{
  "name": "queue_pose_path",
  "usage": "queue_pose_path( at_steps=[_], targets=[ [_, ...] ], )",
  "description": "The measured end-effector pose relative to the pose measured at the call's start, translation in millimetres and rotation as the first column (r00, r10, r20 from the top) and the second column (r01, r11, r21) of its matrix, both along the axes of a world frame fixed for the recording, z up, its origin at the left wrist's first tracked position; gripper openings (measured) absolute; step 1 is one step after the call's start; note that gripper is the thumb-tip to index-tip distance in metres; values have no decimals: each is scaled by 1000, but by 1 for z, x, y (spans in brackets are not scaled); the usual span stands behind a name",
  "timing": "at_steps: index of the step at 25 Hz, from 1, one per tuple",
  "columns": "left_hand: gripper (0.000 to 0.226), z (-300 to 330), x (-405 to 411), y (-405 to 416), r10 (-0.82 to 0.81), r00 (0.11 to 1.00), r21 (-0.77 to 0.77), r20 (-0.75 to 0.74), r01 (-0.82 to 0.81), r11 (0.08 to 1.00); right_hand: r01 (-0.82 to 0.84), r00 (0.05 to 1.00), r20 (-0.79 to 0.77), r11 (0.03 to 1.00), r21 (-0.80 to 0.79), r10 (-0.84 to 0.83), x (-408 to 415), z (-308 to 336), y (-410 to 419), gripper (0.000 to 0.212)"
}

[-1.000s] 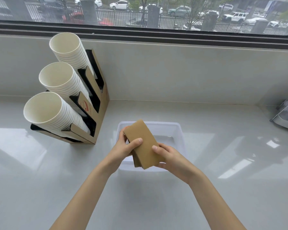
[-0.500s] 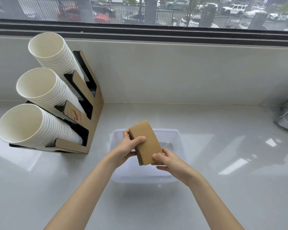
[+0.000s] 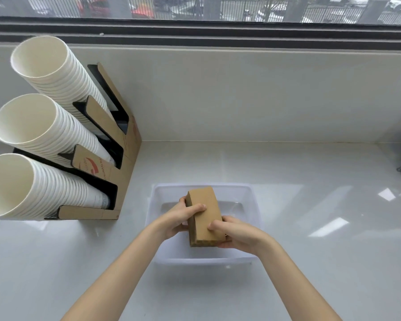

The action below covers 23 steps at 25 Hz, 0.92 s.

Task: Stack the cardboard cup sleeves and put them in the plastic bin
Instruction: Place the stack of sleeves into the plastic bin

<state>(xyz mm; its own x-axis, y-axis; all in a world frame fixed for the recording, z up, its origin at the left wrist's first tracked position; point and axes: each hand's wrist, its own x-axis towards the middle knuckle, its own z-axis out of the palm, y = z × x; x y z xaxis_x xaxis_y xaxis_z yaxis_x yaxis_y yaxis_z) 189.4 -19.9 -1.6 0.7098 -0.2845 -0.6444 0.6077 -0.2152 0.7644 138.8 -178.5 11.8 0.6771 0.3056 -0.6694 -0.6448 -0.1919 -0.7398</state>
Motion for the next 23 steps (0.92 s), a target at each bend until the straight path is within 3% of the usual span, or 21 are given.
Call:
queue_pose_path(
  at_steps=[3, 12, 16, 23],
  targets=[
    [53, -4, -3, 1, -83, 996, 36, 20, 83, 996, -11, 999, -35, 999, -43, 10, -2, -5, 4, 8],
    [49, -7, -3, 3, -100, 995, 220, 20, 93, 971, -103, 994, 8, 976, -191, 107, -4, 2, 20, 12],
    [45, -6, -9, 3, -67, 998, 180, 5, 65, 981, -136, 988, 25, 944, -300, 150, -3, 7, 23, 7],
    [46, -9, -12, 7, -44, 999, 143, -25, 47, 989, -147, 984, 30, 902, -406, 174, -5, 14, 26, 33]
  ],
)
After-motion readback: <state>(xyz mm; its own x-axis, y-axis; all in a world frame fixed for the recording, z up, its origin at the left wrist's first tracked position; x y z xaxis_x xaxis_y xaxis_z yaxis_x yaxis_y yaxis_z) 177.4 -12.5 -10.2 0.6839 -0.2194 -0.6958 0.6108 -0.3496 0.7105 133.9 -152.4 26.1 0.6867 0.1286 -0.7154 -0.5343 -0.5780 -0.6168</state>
